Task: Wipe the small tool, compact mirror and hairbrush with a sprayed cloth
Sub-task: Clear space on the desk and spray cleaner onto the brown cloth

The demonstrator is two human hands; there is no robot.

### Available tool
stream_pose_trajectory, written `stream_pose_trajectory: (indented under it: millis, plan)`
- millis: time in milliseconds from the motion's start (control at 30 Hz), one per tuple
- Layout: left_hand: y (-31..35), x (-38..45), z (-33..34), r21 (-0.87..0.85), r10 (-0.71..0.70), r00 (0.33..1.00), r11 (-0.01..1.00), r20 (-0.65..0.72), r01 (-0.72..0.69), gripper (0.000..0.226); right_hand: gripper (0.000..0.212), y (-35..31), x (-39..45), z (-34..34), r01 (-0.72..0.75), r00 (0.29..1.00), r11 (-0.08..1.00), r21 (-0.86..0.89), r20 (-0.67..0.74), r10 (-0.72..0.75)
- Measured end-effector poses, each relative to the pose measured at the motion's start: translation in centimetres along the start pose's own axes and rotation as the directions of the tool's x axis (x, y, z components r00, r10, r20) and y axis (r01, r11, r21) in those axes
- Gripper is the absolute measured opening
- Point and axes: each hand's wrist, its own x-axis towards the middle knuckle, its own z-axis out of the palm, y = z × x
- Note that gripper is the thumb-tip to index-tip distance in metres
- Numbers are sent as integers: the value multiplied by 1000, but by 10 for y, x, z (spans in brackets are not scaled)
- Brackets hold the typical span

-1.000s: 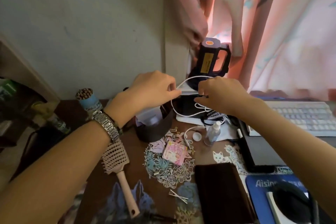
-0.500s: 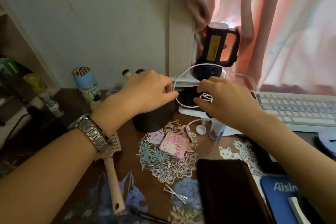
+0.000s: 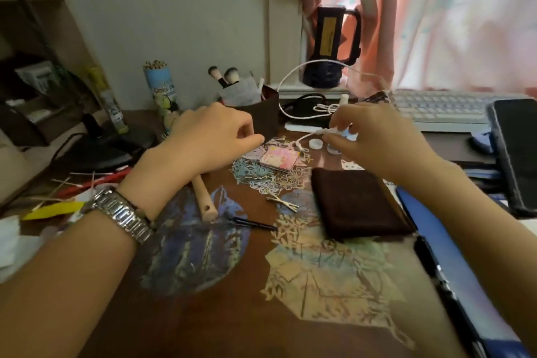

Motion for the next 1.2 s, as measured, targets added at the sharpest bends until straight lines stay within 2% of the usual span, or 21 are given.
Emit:
stream_pose_trajectory:
  millis: [133,233,367,533,633,733,900,1200]
  plan:
    - [12,-20,4,-85,-30,998,996,-60,25,30,26,-6,-23,-10,-21,999,999,-30,-28,20]
    - [25,-23,17,-194,-40,999,980,-24,34,28,24,-2,-34,-6,-51,997,998,-36,-54,49]
    - [31,-14,35,-233,-57,998,971,-7,54,28,24,10,-33,1,-145,988,989,-14,-45,144]
    - [25,-8,57,-353,-161,986,926,-53,132,29,45,27,-10,12,-240,970,971,19,-48,240]
    - [25,-14,74,-360,-240,969,911,-62,202,30,55,39,9,28,-267,963,963,27,-25,267]
    - [24,-17,83,-305,-258,964,925,-61,229,28,62,49,27,47,-281,958,958,58,-43,283]
    - [10,-18,98,-278,-328,935,918,-134,282,27,73,53,49,73,-351,931,932,96,-70,358]
    - [1,-17,106,-264,-320,934,925,-161,272,26,69,65,62,100,-340,920,929,146,-154,361]
